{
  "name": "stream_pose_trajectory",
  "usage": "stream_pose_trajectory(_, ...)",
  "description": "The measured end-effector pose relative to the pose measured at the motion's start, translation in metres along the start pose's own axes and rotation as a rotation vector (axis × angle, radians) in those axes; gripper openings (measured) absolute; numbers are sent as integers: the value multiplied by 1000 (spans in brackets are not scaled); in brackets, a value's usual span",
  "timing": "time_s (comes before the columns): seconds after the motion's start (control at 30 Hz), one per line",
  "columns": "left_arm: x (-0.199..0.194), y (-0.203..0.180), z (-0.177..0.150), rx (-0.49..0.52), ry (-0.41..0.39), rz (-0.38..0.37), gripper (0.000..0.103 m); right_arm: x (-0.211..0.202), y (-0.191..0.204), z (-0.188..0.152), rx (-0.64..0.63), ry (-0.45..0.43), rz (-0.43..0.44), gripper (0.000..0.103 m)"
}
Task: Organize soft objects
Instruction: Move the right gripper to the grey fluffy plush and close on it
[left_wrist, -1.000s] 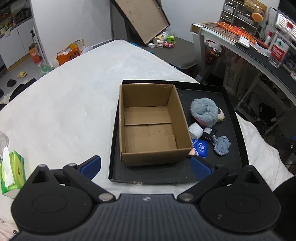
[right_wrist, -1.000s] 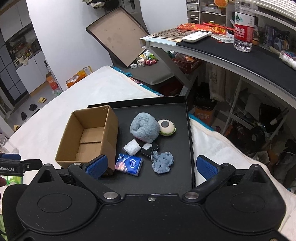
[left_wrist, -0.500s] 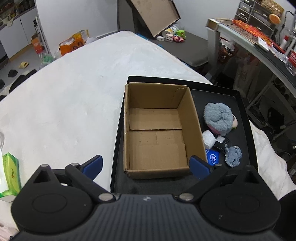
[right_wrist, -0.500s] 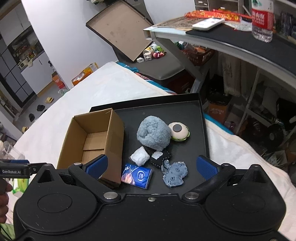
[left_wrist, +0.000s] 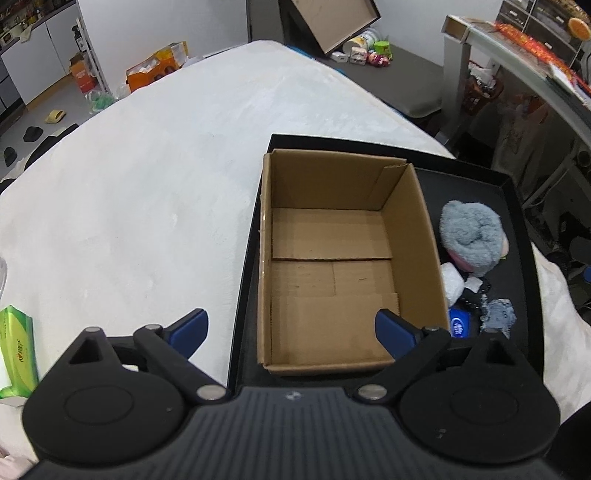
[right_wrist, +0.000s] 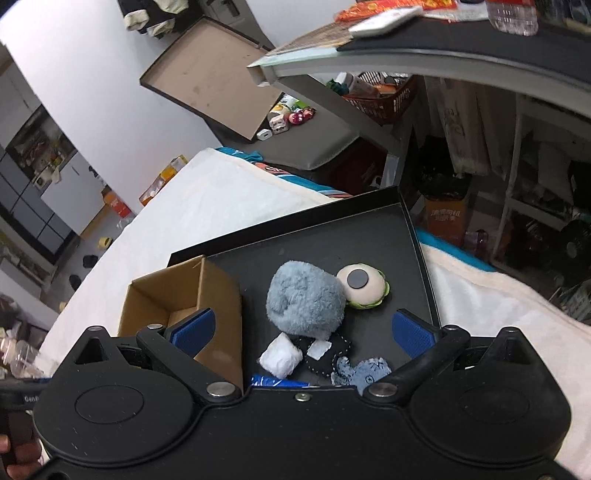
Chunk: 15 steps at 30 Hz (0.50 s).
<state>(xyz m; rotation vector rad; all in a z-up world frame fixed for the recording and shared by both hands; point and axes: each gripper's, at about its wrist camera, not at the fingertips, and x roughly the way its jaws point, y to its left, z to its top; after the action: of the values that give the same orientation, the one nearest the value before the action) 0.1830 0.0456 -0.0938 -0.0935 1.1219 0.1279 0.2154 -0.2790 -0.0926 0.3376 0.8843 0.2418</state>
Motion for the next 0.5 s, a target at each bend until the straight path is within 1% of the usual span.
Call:
stream_pose_trajectory(0.17,14,0,4,-7,21,15,92,19,-10,3,48,14,19,103)
stream_pose_trajectory(0.3,26,-2,8,-10,43,25,88,34,-15,4,61,12,43,103)
stream_pose_trajectory(0.37,32,-3,11,-9,52,33,84,40,-17,5,68,10,53,103)
stream_pose_trajectory(0.43,37,-4,14,-8,61,42,77,48,-20,7,82,16,44,103)
stream_pose_trajectory(0.5,41,-3,16,-14,67,48,74,54,-24,9,112,25,59,103)
